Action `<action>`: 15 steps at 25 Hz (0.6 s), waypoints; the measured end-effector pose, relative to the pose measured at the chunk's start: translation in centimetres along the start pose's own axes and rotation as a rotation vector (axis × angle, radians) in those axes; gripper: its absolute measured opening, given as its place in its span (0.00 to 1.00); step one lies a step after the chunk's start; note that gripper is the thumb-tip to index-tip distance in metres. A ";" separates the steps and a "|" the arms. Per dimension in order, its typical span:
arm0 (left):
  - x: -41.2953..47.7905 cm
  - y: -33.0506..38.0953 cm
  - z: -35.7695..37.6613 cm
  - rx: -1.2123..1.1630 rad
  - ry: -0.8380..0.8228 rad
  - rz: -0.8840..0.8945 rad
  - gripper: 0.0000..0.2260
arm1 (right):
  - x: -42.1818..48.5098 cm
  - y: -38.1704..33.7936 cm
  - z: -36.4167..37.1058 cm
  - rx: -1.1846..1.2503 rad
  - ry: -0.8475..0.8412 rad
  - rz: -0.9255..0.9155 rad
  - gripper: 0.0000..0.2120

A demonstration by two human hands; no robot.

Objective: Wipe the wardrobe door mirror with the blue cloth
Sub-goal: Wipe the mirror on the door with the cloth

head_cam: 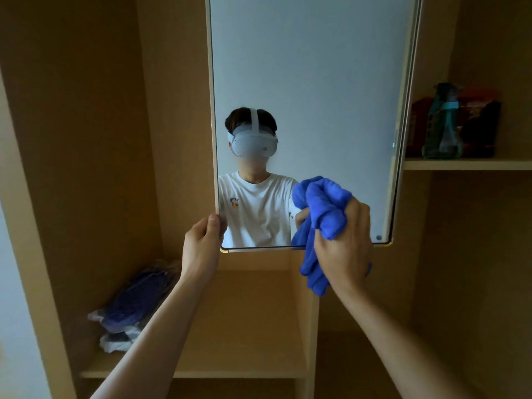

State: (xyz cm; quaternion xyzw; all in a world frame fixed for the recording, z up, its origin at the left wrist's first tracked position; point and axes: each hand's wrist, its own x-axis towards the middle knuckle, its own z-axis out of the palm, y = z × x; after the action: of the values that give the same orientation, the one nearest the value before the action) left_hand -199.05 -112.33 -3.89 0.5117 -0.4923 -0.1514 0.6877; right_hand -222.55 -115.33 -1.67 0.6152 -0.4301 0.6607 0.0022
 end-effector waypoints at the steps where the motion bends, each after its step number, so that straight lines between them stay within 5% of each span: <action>1: 0.0 -0.1 -0.1 -0.009 -0.007 -0.001 0.19 | -0.8 -0.6 1.0 -0.016 -0.068 0.033 0.02; 6: 0.2 0.0 0.0 -0.091 0.004 -0.071 0.20 | -5.4 -3.8 5.2 -0.107 -0.184 -0.114 0.18; 11: -0.1 0.7 -0.2 -0.288 -0.062 -0.201 0.30 | -7.4 -6.3 7.7 -0.175 -0.261 -0.230 0.19; 15: -0.6 1.1 0.5 -0.381 -0.037 -0.250 0.29 | -7.0 -5.3 6.2 -0.281 -0.328 -0.418 0.25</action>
State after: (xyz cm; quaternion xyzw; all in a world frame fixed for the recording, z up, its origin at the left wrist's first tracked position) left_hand -200.08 -111.69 -3.23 0.4267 -0.3999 -0.3353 0.7386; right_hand -212.98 -111.87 -5.20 0.7826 -0.3761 0.4716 0.1539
